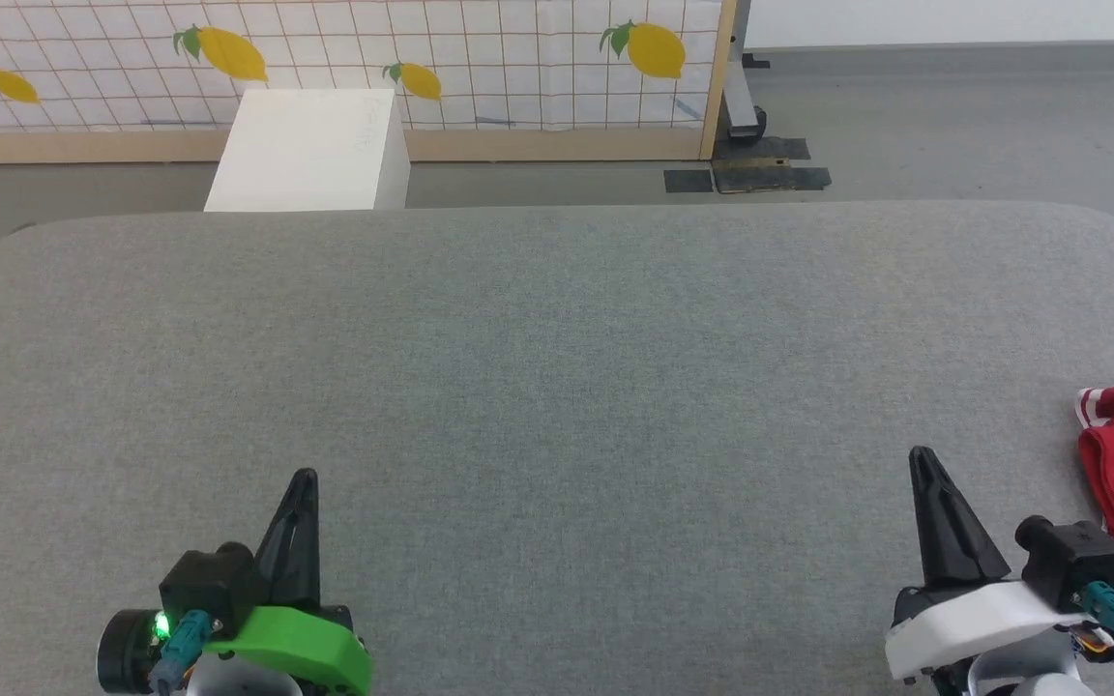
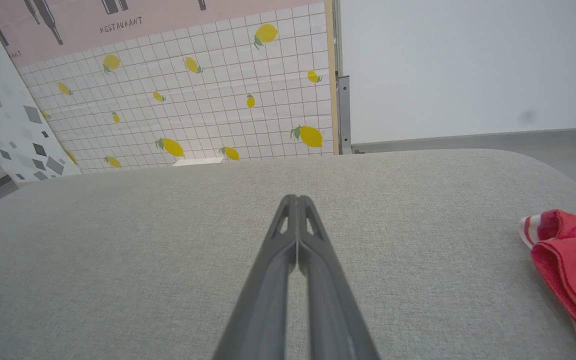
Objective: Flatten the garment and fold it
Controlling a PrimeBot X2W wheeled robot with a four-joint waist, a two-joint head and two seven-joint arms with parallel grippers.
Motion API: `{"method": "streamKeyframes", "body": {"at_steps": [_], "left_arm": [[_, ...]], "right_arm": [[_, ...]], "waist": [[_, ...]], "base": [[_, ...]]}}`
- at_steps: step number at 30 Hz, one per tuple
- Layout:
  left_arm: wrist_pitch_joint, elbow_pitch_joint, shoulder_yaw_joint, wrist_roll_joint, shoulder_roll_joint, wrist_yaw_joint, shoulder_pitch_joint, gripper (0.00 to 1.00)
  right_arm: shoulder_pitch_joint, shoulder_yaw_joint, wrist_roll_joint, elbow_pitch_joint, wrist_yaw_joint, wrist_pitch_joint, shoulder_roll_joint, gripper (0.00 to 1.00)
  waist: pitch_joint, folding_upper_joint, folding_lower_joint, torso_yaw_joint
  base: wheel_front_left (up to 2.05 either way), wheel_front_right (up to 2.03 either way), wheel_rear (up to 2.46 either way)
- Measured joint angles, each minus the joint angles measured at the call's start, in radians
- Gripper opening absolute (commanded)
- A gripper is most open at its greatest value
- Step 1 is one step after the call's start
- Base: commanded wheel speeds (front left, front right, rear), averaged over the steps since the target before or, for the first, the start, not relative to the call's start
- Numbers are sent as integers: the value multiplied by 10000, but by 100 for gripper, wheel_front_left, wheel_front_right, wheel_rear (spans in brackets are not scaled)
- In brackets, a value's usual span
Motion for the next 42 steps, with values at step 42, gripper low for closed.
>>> {"method": "streamKeyframes", "body": {"at_steps": [42], "left_arm": [[876,-489,-52,274,-2,437,-8,0]], "right_arm": [[0,92,-608,-566,0,761,0,0]], "waist": [[-131,0,0,47]], "base": [[0,0,0]]}}
